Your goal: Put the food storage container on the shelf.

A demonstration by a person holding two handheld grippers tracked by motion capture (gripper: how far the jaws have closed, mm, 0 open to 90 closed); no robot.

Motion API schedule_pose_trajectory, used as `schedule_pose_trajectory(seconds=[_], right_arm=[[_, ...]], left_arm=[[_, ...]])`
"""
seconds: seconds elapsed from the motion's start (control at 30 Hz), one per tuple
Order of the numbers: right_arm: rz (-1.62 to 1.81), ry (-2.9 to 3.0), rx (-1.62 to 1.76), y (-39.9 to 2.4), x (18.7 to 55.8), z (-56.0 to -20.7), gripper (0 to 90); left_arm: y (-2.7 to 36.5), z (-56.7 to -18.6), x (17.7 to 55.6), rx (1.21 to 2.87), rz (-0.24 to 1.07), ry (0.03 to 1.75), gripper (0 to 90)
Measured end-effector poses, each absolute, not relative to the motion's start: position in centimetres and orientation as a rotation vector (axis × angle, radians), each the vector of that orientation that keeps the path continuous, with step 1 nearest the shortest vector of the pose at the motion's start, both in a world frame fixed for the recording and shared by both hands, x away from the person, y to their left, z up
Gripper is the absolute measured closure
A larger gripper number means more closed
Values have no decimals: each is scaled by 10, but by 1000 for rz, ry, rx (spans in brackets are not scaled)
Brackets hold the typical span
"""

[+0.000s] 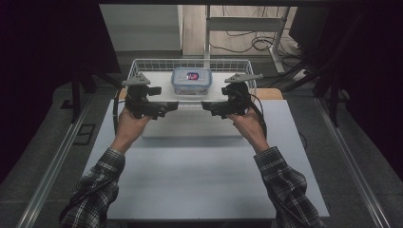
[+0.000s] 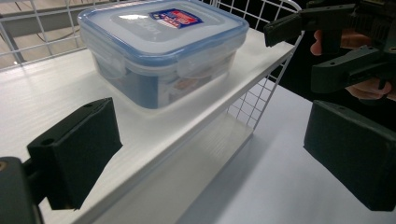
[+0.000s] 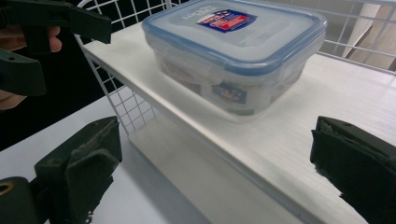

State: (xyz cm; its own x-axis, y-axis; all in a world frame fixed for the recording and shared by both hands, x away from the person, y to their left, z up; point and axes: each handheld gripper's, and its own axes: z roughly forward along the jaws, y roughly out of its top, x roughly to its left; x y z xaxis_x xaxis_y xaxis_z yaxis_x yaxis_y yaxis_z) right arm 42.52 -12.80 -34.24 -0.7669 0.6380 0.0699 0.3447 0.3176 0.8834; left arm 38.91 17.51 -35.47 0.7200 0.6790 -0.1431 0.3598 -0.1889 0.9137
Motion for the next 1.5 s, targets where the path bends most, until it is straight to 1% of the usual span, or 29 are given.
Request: schedule_pose_trajectory(seconds=[0.2,0.43,1.0,1.5], right_arm=[[1417,2303,847,-126,413,-346,16],[1415,2329,812,-124,401,-359,13],[1417,2338,756,-131,374,-382,13],[1415,2317,789,-145,362,-402,10]], left_arm=[[170,-361,377,1821,389,803,26],[164,-373,365,1838,407,797,14],[156,-406,343,1850,377,800,17],[158,-435,325,1853,372,830,23]])
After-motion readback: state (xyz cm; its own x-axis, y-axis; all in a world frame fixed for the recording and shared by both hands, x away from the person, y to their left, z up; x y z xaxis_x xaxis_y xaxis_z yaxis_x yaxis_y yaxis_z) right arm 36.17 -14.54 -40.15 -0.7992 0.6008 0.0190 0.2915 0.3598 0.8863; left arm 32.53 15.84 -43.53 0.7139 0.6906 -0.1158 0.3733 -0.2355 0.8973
